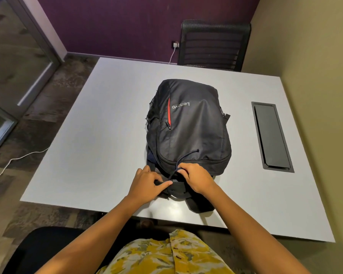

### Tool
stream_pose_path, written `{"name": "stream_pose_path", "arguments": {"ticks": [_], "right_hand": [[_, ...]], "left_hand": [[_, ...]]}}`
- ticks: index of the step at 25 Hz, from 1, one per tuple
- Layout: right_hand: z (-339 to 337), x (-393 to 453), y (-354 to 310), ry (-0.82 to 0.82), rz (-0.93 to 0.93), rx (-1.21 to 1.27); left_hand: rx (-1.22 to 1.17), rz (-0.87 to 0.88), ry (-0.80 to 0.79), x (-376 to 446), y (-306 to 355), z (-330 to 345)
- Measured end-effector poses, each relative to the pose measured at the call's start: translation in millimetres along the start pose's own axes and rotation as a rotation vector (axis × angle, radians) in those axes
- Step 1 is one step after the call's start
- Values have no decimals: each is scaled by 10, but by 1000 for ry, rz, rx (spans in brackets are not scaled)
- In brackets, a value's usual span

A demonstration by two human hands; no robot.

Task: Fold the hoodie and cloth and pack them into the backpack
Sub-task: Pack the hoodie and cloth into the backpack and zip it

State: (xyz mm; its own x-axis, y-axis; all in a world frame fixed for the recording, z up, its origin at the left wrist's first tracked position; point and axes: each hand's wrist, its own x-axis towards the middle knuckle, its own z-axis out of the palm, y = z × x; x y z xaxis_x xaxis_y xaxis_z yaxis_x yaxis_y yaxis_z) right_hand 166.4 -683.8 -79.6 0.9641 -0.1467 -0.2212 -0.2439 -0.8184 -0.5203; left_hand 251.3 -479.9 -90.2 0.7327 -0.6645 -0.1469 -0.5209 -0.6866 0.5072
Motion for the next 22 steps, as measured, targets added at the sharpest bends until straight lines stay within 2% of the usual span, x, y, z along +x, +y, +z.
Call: {"name": "stream_pose_path", "arguments": {"ticks": [2,4,5,7,9,12,16,19,22], "right_hand": [[-87,44,29,-147,-150,-179],[-73,25,4,-285,-258,-181],[-58,-2,-20,-339,-248,-155],[-13,-19,-67,-411,-119,-116],[3,24,-126,-453,40,-204],[37,105,-264,-505,128,-366],[105,39,-330,-417,107,-305],[92,50,-367,-270,16,-335],[157,42,-391,-351,-123,-197]], "left_hand": [[105,-61,-2,73,41,-32],[227,-100,-28,163,136,-69],[278,-129,-31,215,186,-86],[333,-226,-60,316,222,-99],[339,-296,-119,401,212,-118],[265,-294,-186,428,120,-172],[101,-288,-197,369,-56,-292],[277,-311,-109,400,-12,-271],[325,-293,-97,478,52,-224]]}}
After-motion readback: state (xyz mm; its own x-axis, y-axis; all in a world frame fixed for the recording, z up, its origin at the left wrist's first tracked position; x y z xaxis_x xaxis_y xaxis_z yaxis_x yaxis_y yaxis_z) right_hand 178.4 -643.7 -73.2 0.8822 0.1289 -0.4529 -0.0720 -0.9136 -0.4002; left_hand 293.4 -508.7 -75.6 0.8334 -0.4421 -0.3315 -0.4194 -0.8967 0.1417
